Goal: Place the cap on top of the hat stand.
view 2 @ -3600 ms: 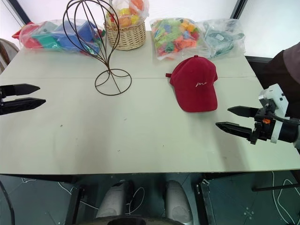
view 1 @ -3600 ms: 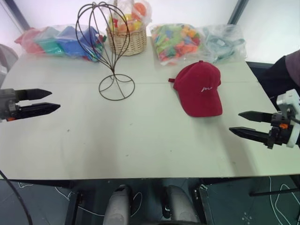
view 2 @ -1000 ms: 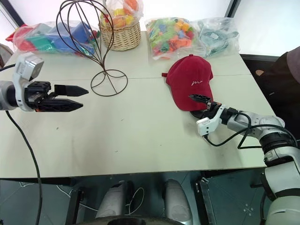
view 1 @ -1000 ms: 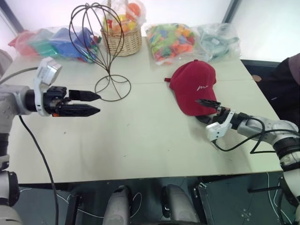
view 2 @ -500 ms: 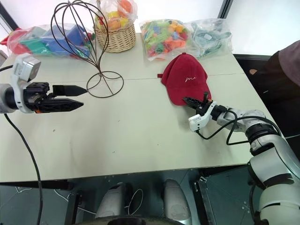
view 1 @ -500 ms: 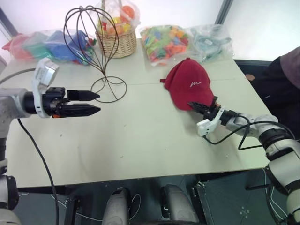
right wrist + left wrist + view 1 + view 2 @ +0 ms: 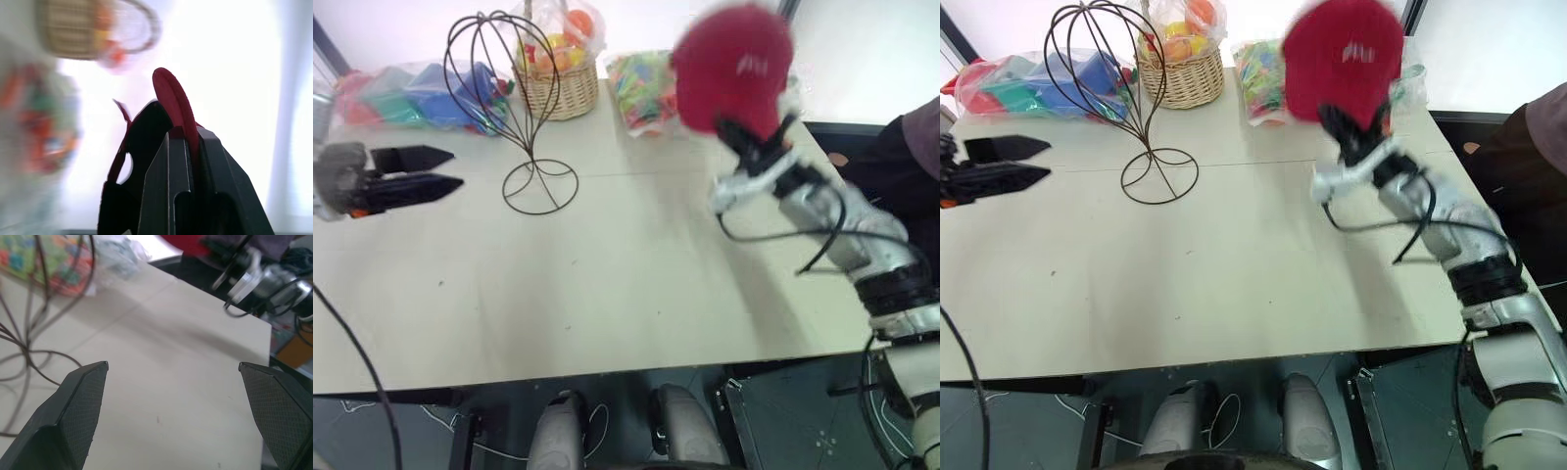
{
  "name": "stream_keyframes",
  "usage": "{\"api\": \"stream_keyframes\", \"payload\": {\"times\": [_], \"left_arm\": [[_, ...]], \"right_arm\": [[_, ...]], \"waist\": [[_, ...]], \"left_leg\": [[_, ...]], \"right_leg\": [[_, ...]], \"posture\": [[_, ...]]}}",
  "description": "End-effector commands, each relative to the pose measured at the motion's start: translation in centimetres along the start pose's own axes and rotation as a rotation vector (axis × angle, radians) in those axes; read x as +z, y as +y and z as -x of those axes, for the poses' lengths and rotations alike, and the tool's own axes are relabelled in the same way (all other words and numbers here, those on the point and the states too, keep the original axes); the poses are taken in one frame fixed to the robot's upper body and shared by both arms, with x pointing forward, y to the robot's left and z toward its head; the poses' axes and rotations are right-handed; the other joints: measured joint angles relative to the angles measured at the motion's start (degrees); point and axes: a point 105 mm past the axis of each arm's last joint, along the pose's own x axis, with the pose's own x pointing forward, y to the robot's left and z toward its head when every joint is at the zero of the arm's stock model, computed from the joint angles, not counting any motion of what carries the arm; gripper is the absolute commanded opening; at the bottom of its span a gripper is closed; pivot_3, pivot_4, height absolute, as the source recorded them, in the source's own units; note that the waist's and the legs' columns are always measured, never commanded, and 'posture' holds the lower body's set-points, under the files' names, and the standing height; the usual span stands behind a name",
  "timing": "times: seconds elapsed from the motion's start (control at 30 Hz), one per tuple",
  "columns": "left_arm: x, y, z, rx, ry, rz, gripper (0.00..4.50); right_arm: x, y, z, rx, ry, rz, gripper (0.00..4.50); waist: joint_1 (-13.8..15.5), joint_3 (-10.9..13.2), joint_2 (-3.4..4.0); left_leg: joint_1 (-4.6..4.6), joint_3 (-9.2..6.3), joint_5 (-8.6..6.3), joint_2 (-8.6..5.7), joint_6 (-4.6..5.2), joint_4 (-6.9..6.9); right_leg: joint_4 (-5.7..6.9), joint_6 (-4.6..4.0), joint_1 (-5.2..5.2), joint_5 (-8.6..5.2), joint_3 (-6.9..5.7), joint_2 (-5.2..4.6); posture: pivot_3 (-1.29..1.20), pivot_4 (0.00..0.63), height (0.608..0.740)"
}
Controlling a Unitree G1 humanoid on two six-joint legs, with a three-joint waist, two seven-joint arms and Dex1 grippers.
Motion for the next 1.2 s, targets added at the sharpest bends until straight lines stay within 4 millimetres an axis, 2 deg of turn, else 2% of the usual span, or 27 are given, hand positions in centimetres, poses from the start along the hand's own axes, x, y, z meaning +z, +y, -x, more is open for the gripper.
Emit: {"api": "stream_keyframes", "payload": {"times": [0.03,0.1,0.23,0.4,0.57,0.77,0.9,1.03,1.2], "left_arm": [[1.6,0.0,0.9,0.025,-0.02,-0.065,4.5],[1.9,0.2,1.0,0.031,-0.024,-0.077,4.5],[2.5,0.8,1.2,0.054,-0.055,-0.094,4.5],[2.1,0.6,1.3,0.053,-0.06,-0.094,4.5],[1.5,0.7,1.8,0.075,-0.068,-0.088,4.5],[1.2,0.5,2.0,0.094,-0.079,-0.084,4.5],[1.1,0.6,2.1,0.105,-0.081,-0.083,4.5],[1.2,0.8,2.5,0.117,-0.083,-0.083,4.5],[1.3,1.2,2.4,0.123,-0.08,-0.085,4.5]], "right_arm": [[1.3,-3.5,-2.5,-0.031,-0.021,-0.04,0.04],[2.3,-4.9,-4.3,-0.039,-0.045,-0.05,0.04],[5.5,-7.0,-8.6,-0.081,-0.107,-0.109,0.04],[8.0,-6.0,-11.9,0.026,-0.159,-0.122,0.04],[10.6,-7.1,-13.9,0.042,-0.223,-0.118,0.04],[12.2,-9.4,-15.1,-0.002,-0.257,-0.119,0.04],[12.0,-9.5,-15.4,-0.015,-0.257,-0.108,0.04],[12.5,-12.1,-15.1,-0.131,-0.314,-0.229,0.04],[13.8,-12.6,-14.0,-0.164,-0.403,-0.29,0.04]], "waist": [[0.0,0.0,-0.01],[0.1,0.0,-0.02],[-0.2,0.0,0.0],[-0.1,0.0,0.0],[-0.2,0.0,0.0],[-0.2,0.0,0.0],[-0.1,0.0,-0.02],[-0.2,0.0,-0.02],[-0.3,0.0,-0.03]], "left_leg": [[0.0,0.0,0.0,0.0,0.0,0.0],[-0.04,0.01,0.0,0.0,0.0,0.0],[-0.56,0.02,0.01,0.0,-0.01,0.12],[-0.82,0.05,0.02,0.02,-0.03,0.05],[-0.87,0.11,0.02,-0.02,-0.02,0.07],[-0.88,0.1,0.02,0.0,-0.02,0.01],[-0.88,0.1,0.01,0.0,-0.02,0.02],[-0.89,0.11,0.01,-0.01,-0.02,0.02],[-0.88,0.09,0.02,0.0,-0.03,0.0]], "right_leg": [[0.0,0.0,0.0,0.0,-0.01,0.0],[0.0,0.0,-0.02,0.0,-0.02,0.0],[0.14,0.0,-0.57,0.02,-0.02,-0.01],[0.07,-0.01,-0.81,0.01,-0.02,-0.01],[0.06,-0.01,-0.82,0.01,-0.03,-0.09],[0.07,-0.01,-0.88,0.01,-0.03,-0.06],[0.07,-0.01,-0.87,0.02,-0.03,-0.07],[0.07,-0.01,-0.86,0.02,-0.03,-0.08],[0.07,-0.01,-0.88,0.02,-0.03,-0.07]], "posture": [[0.0,0.15,0.74],[0.0,0.15,0.74],[0.0,0.15,0.74],[0.0,0.15,0.74],[0.0,0.15,0.74],[0.0,0.15,0.74],[0.0,0.15,0.74],[0.0,0.15,0.74],[0.0,0.15,0.74]]}}
